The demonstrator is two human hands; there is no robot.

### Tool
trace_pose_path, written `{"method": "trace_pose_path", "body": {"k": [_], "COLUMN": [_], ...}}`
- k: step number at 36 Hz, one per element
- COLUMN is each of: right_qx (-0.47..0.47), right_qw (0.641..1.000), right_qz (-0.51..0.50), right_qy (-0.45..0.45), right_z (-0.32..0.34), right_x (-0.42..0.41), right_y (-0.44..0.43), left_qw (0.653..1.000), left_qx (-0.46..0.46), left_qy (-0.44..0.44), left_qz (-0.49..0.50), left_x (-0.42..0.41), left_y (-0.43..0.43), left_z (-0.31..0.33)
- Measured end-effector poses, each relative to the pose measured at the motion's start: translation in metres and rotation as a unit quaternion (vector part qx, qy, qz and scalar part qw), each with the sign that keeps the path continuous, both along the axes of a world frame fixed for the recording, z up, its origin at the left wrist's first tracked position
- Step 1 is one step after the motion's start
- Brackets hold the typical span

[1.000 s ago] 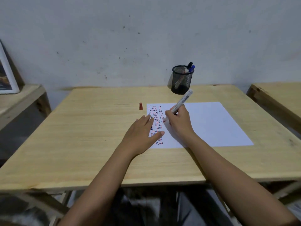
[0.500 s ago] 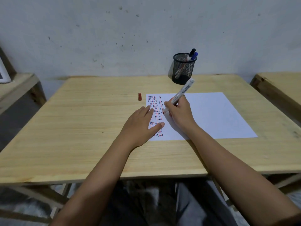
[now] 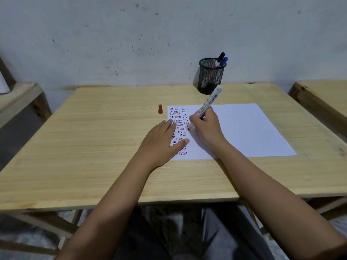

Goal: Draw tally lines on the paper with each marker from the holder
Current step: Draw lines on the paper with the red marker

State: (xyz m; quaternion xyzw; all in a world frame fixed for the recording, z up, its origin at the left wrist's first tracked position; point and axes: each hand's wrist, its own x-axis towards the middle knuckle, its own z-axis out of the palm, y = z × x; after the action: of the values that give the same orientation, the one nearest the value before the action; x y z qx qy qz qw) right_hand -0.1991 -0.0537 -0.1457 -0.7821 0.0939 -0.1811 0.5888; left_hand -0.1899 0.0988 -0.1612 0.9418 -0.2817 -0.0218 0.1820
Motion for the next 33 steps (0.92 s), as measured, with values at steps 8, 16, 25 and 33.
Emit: {"method": "trace_pose_path", "body": {"k": [8, 16, 25, 33], "right_qx": [0.203, 0.346, 0.445, 0.436], "right_qw": [0.978, 0.933, 0.891, 0.896], "right_qz": [-0.033, -0.087, -0.074, -0.064], "right_qy": [-0.025, -0.053, -0.055, -0.048], "right_z": [0.005, 0.009, 0.037, 0.048], "right_x": [-0.006, -0.001, -0.001, 0.004], "right_y": [-0.006, -0.023, -0.037, -0.050], "left_qw": [1.000, 0.999, 0.963, 0.973], "left_qx": [-0.012, -0.053, -0.246, -0.169], "left_qy": [0.001, 0.011, 0.028, 0.063], "left_qz": [0.001, 0.006, 0.110, 0.145], "left_x": [-0.001, -0.001, 0.030, 0.072], "left_y": [0.000, 0.002, 0.008, -0.008], "left_z": [0.000, 0.001, 0.019, 0.034]}}
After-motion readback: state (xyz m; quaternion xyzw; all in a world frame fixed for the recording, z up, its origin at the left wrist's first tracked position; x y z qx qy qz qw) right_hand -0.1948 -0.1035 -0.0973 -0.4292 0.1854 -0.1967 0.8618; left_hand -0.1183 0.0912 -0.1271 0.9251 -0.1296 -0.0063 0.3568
